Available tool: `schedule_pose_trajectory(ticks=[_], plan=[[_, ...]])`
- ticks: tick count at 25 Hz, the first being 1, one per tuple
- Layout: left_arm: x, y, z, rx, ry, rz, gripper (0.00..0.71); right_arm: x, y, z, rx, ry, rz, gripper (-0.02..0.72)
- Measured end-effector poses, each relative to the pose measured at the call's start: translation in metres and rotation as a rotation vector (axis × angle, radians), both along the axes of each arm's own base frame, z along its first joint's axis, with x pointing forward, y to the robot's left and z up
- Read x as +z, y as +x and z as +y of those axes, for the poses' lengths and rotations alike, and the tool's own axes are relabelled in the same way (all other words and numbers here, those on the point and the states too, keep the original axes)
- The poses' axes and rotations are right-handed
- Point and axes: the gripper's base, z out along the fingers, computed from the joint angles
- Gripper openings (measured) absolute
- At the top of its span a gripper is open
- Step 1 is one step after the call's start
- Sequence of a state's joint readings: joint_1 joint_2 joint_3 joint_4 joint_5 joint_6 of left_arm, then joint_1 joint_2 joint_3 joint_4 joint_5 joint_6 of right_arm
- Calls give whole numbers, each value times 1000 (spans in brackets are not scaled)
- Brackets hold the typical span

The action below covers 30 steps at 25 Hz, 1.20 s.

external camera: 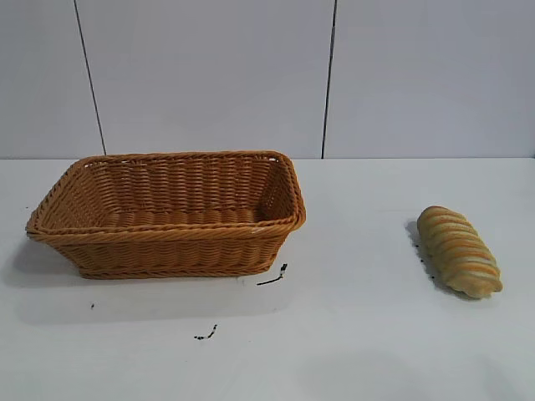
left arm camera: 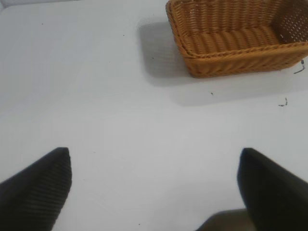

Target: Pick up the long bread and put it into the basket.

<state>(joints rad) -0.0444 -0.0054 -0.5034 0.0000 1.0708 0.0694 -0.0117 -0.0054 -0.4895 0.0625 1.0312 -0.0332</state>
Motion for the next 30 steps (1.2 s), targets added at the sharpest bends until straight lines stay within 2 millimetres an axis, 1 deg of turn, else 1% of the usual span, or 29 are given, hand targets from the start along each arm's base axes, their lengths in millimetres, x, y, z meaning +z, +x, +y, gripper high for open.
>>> schedule_pose_trajectory(ticks=[10, 13, 15, 17, 21, 23, 27, 30], plan=[[0, 0, 0, 0, 0, 0, 696, 0, 0, 0, 0, 0, 0, 608], [0, 0, 0, 0, 0, 0, 696, 1, 1, 0, 0, 0, 5, 629], [0, 0, 0, 0, 0, 0, 696, 5, 7, 0, 0, 1, 33, 649], [0, 0, 0, 0, 0, 0, 696, 13, 17, 0, -1, 1, 65, 657], [0, 0, 0, 0, 0, 0, 696, 34, 50, -1, -7, 13, 146, 660], [0, 0, 0, 0, 0, 0, 696, 42, 72, -1, -16, 27, 212, 660], [0, 0, 0, 0, 0, 0, 696, 46, 118, -1, -23, 37, 364, 660], [0, 0, 0, 0, 0, 0, 696, 41, 160, -2, -26, 37, 490, 660]])
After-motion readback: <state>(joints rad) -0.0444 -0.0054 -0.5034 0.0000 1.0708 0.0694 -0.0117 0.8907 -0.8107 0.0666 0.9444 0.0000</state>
